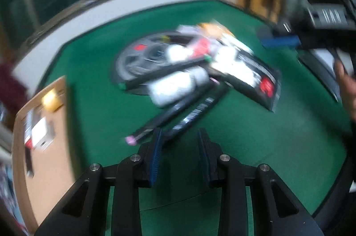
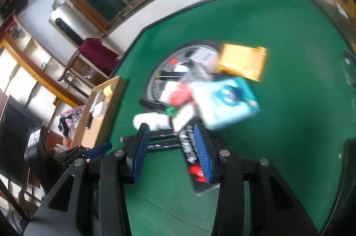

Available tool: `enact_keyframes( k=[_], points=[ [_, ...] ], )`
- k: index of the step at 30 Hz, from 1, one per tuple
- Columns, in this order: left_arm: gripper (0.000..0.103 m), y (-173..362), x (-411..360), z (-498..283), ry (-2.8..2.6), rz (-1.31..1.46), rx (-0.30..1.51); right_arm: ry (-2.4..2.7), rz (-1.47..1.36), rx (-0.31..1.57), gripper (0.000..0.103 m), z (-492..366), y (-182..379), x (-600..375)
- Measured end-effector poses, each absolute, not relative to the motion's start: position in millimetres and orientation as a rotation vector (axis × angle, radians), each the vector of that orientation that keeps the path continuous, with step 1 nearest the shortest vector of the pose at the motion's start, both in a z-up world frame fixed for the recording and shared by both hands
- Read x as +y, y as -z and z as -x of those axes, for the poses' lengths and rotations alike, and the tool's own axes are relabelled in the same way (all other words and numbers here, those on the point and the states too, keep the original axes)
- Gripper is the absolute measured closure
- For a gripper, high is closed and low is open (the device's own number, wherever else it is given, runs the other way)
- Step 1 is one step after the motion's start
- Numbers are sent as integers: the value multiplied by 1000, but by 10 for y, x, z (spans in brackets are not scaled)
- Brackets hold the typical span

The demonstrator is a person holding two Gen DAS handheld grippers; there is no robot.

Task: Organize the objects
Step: 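Move both open grippers back over the remaining pile, then close the left gripper on a black marker while the right grasps the black printed packet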

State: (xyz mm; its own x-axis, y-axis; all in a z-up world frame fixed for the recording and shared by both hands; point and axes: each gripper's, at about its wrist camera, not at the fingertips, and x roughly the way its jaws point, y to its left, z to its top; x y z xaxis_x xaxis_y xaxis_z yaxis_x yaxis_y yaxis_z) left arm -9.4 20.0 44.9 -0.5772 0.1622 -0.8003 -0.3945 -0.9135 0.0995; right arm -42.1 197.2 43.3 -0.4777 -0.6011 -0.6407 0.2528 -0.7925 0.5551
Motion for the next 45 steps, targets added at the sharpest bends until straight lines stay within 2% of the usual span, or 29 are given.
enact_keyframes(
  k=[4, 8, 19, 23, 24, 26, 27, 30, 32, 33, 36, 38, 39, 40, 41, 45],
  points=[
    [76, -358, 376, 196, -2452, 1286, 488, 2249, -1209, -591, 63, 449, -404, 2050],
    [76, -317, 461, 313, -2435, 1285, 518, 2220, -1220, -612, 63, 445, -358, 2059],
    [76, -183, 567, 199, -2395, 1361, 322, 2259, -1239, -585, 63, 447, -319, 2085],
    [75, -199, 588, 245, -2438, 1418, 274, 2332, -1282, -387, 63, 432, -293, 1910],
    [70, -191, 584, 280, -2451, 1419, 278, 2357, -1284, -305, 62, 414, -291, 1842],
    [63, -192, 590, 295, -2493, 1416, 283, 2435, -1279, -97, 46, 368, -290, 1694],
    [62, -183, 565, 301, -2506, 1420, 246, 2477, -1263, -10, 45, 342, -289, 1635],
    [63, -180, 534, 283, -2541, 1403, 199, 2532, -1220, 229, 45, 271, -237, 1445],
    [68, -186, 530, 260, -2559, 1406, 198, 2517, -1213, 304, 45, 264, -170, 1359],
    [74, -193, 516, 247, -2565, 1419, 200, 2519, -1219, 338, 45, 270, -128, 1325],
    [75, -200, 458, 228, -2582, 1442, 229, 2523, -1169, 415, 46, 274, -34, 1248],
    [74, -206, 398, 208, -2586, 1445, 192, 2515, -1192, 370, 64, 311, 11, 1290],
    [74, -205, 379, 209, -2584, 1446, 179, 2501, -1223, 356, 67, 324, 9, 1322],
    [74, -203, 374, 215, -2584, 1448, 181, 2481, -1246, 348, 76, 308, -18, 1360],
    [74, -209, 385, 199, -2585, 1448, 189, 2465, -1261, 335, 80, 269, -53, 1393],
    [71, -224, 486, 224, -2600, 1449, 289, 2397, -1314, 378, 80, 107, -93, 1441]
  ],
)
